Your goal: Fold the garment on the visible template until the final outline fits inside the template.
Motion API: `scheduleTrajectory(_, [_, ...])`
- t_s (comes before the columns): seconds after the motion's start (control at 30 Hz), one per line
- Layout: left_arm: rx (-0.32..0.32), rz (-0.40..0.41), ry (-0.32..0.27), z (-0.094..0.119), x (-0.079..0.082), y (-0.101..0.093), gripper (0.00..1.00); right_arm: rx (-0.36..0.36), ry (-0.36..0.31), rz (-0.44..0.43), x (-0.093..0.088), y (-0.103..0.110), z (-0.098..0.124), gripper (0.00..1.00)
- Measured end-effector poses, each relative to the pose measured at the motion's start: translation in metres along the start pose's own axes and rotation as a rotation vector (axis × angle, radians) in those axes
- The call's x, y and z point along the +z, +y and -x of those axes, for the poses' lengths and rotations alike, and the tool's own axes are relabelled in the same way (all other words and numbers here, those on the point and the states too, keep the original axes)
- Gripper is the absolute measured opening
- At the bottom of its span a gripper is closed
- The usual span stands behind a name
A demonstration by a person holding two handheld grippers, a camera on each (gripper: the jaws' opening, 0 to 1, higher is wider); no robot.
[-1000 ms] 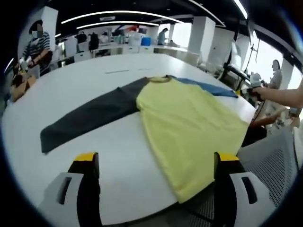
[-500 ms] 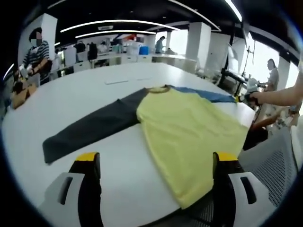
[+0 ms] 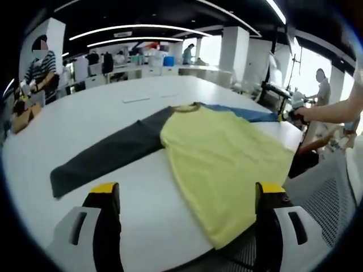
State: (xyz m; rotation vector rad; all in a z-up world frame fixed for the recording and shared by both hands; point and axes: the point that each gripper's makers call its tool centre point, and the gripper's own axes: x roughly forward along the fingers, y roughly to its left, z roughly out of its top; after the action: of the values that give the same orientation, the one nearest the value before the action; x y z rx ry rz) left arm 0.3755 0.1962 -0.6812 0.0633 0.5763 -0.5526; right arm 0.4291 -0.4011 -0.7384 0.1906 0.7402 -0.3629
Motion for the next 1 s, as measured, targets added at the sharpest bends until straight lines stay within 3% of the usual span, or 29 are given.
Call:
scheduleTrajectory(0.37, [-0.011, -0.007, 0.005, 0.001, 0.0, -0.001, 0.98, 0.026, -0.011, -0.002, 0.013, 0.007, 0.006, 0.0])
scheduleTrajectory(1.0, [-0.031, -0.025, 0.009, 0.001, 0.0, -0.004, 0.99, 0.129, -0.098, 0.043, 0.057, 0.055, 0.015, 0.0])
